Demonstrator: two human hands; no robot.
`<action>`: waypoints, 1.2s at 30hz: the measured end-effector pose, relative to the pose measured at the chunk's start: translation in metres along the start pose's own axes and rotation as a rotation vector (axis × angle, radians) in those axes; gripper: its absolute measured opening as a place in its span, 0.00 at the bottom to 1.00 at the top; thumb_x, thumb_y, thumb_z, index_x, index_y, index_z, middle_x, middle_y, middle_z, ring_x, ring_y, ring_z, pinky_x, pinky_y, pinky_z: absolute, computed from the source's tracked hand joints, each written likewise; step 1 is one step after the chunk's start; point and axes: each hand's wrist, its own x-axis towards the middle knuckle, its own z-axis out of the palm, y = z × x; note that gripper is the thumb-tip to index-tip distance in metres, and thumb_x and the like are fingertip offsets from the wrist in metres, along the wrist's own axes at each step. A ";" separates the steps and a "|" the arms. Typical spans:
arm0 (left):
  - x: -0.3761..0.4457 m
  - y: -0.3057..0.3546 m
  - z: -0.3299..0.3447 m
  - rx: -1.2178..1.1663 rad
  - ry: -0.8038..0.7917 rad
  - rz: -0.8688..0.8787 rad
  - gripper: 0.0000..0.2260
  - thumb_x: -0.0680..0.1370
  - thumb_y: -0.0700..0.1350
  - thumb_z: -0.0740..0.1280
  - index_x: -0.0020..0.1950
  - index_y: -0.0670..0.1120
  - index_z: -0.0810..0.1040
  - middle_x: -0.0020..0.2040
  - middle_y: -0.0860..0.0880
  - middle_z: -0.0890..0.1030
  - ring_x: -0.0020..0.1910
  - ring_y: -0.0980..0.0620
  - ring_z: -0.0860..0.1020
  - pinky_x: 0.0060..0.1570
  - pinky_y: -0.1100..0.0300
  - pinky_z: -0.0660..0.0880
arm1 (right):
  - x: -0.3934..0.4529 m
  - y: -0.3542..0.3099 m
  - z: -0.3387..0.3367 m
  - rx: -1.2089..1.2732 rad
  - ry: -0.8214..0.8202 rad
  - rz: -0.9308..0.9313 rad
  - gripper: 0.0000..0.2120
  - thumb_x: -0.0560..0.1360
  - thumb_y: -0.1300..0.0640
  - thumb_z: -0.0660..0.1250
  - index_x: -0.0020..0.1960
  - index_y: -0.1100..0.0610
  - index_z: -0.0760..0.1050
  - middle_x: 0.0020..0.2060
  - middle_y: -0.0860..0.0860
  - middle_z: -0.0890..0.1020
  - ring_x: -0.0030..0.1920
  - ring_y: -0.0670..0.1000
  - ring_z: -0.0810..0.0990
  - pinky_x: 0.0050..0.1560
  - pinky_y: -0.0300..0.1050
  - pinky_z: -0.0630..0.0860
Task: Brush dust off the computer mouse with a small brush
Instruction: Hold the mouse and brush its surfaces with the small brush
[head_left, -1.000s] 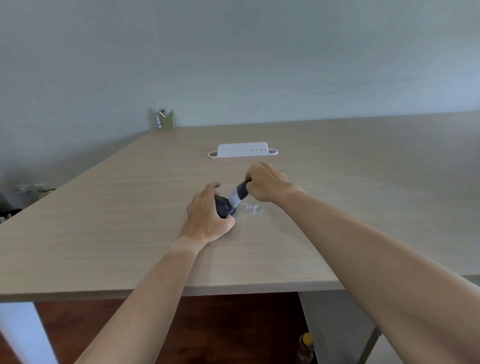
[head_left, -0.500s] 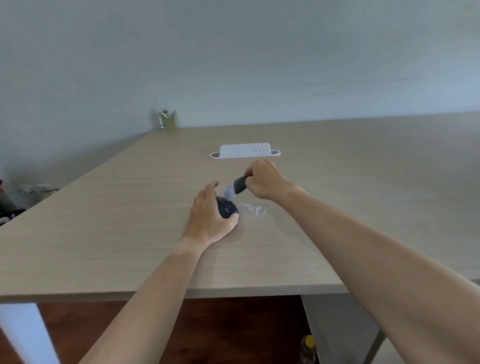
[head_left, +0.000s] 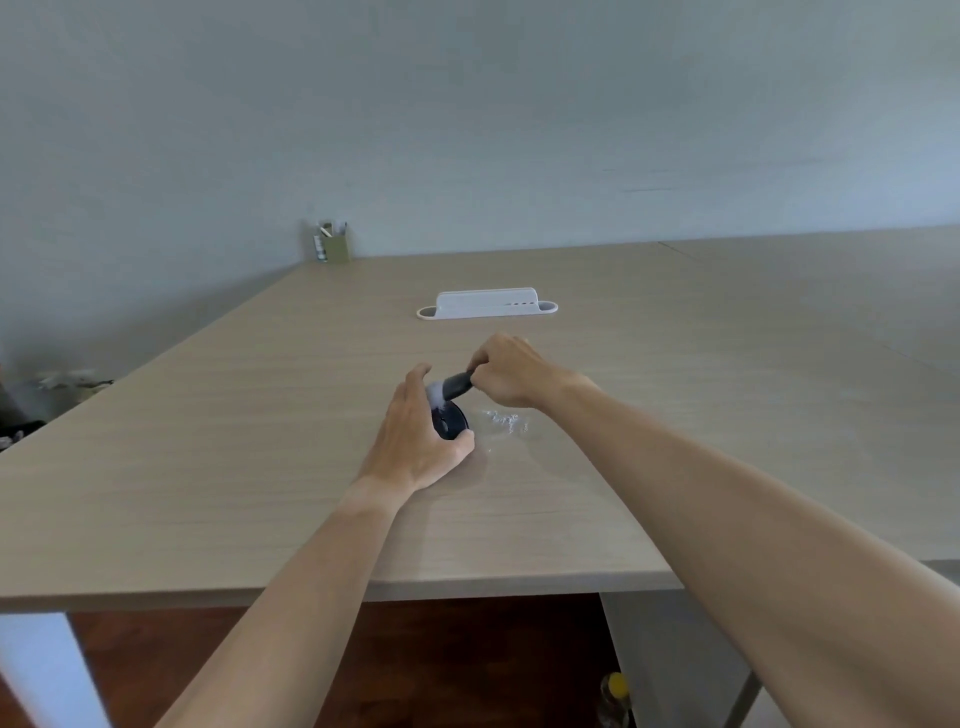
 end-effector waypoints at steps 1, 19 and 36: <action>-0.001 0.001 0.000 0.029 0.018 0.002 0.42 0.67 0.54 0.74 0.75 0.50 0.57 0.65 0.50 0.71 0.67 0.49 0.69 0.63 0.56 0.67 | -0.003 0.000 -0.001 -0.032 -0.028 0.006 0.11 0.69 0.65 0.58 0.38 0.63 0.80 0.39 0.59 0.81 0.41 0.59 0.73 0.40 0.53 0.73; 0.000 -0.002 0.001 0.032 0.041 0.006 0.45 0.65 0.55 0.74 0.76 0.50 0.54 0.67 0.48 0.68 0.68 0.48 0.66 0.64 0.52 0.68 | -0.007 -0.005 -0.011 -0.231 0.130 0.021 0.06 0.71 0.65 0.60 0.37 0.58 0.70 0.41 0.55 0.73 0.42 0.60 0.72 0.44 0.48 0.67; 0.001 -0.003 0.001 0.003 0.033 0.009 0.41 0.67 0.46 0.72 0.75 0.49 0.54 0.67 0.47 0.69 0.68 0.46 0.67 0.61 0.59 0.64 | 0.001 -0.007 -0.002 -0.040 0.000 -0.017 0.11 0.68 0.65 0.58 0.40 0.66 0.79 0.36 0.58 0.77 0.41 0.60 0.74 0.38 0.49 0.71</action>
